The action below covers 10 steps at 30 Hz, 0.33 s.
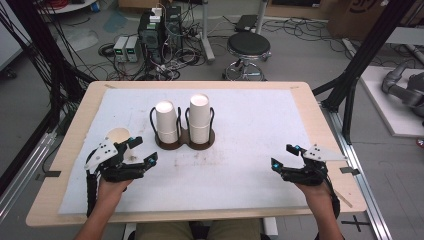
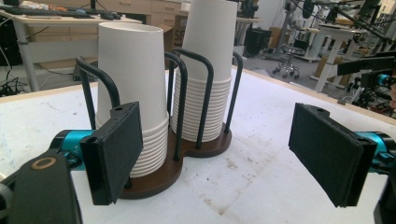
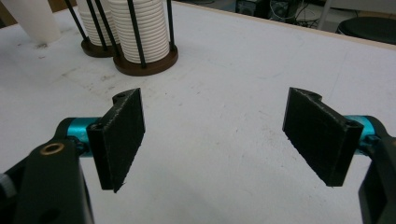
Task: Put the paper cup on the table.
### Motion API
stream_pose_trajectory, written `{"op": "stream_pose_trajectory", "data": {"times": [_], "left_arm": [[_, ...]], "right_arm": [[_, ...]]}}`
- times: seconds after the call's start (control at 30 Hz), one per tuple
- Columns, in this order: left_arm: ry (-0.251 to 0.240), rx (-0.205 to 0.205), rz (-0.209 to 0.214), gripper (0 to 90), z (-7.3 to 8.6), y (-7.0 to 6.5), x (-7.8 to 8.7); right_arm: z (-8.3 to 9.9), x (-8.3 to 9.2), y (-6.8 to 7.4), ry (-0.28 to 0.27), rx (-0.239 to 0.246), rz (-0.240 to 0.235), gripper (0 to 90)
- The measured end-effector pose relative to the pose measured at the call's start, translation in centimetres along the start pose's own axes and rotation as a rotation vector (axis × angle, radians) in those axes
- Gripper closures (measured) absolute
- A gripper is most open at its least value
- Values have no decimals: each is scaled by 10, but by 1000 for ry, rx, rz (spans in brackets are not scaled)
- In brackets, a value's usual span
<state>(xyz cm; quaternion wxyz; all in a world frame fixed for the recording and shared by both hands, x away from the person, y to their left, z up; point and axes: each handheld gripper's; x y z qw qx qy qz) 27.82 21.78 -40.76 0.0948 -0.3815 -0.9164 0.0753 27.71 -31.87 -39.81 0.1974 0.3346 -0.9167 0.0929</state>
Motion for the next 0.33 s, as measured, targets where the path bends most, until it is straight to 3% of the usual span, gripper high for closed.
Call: {"op": "stream_pose_trajectory", "data": {"times": [0.33], "left_arm": [[2, 6, -4, 179, 1, 1, 0]], "right_arm": [[0, 0, -1, -1, 2, -3, 218]]}}
Point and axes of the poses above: each handheld gripper's, and its own axes: x roughly backward along the jaws, z roughly out of its underside, y roughly to its left, and after that the axes turned 5 degrees about x, right-handed
